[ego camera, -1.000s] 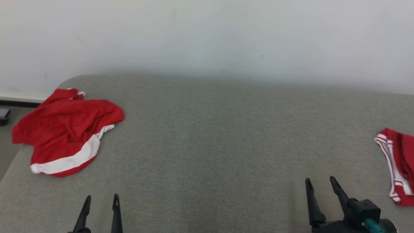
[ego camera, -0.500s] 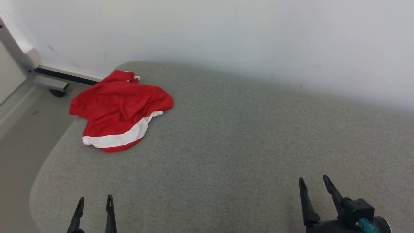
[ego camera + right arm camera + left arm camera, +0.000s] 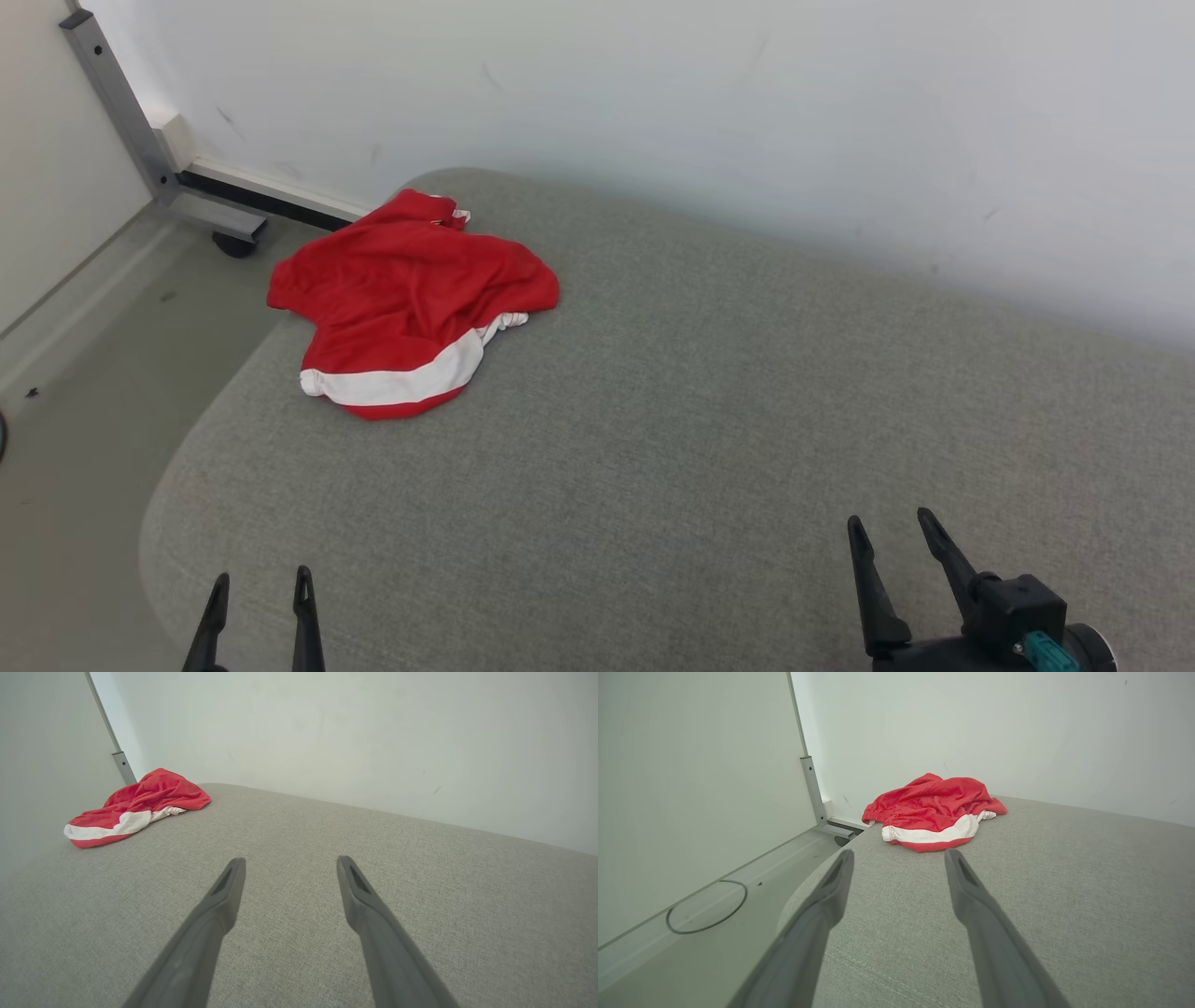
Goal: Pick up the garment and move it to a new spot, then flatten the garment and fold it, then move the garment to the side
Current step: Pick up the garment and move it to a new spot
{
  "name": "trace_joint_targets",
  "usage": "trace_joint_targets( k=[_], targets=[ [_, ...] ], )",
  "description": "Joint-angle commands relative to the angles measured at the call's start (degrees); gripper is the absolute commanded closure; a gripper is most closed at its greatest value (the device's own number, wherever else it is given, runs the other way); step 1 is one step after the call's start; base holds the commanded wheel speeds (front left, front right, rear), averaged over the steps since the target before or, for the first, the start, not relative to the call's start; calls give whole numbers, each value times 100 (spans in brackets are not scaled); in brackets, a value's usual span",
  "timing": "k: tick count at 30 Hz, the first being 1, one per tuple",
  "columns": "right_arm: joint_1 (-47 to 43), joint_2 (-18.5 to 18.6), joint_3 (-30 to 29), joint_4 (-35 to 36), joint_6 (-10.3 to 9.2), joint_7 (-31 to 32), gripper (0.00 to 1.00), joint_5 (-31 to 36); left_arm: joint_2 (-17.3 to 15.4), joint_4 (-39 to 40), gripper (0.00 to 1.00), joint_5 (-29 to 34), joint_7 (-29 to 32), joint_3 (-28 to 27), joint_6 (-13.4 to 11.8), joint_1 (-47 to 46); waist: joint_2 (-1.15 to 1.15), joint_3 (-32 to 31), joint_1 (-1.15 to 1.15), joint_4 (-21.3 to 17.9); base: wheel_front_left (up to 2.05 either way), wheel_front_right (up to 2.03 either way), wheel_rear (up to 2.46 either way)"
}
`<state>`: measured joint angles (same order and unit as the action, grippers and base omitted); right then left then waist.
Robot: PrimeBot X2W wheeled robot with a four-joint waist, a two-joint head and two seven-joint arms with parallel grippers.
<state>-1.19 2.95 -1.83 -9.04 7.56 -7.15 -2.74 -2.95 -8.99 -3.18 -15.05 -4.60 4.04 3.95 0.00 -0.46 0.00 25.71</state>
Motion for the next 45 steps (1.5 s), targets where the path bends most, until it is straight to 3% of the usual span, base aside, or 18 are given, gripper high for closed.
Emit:
trace_joint_targets(
  k=[1,8,16,21,26,32,36,45],
  targets=[
    [-61,-15,9,9,-13,-9,0,34,6,27,0,-4,-16,-24,-15,64,0,-15,0,26,0,0,0],
    [-94,-15,43,134,-13,105,0,111,-18,-271,0,-25,-16,0,33,-499,0,44,0,136,0,0,0],
    [45,-14,120,388,-13,268,0,292,-86,-1681,0,-329,214,26,127,-1991,0,359,0,59,0,0,0],
    [183,8,378,596,-13,475,0,427,-234,-2686,0,-505,795,-70,81,-3072,0,718,0,-378,0,0,0],
    [321,257,632,923,-13,734,0,468,-388,-3407,0,-843,1065,-351,62,-3982,0,1237,0,-920,0,0,0],
    [459,582,748,1527,-13,1045,0,433,-839,-4151,0,-1275,1393,-705,145,-4849,0,1961,0,-1530,0,0,0],
    [500,728,786,1973,-13,1224,0,420,-1017,-4620,0,-1497,1685,-846,169,-5311,0,2432,0,-1813,0,0,0],
    [515,821,750,2723,-13,1446,0,400,-1335,-5331,0,-1620,2058,-926,-94,-5903,0,3196,0,-2166,0,0,0]
  ],
)
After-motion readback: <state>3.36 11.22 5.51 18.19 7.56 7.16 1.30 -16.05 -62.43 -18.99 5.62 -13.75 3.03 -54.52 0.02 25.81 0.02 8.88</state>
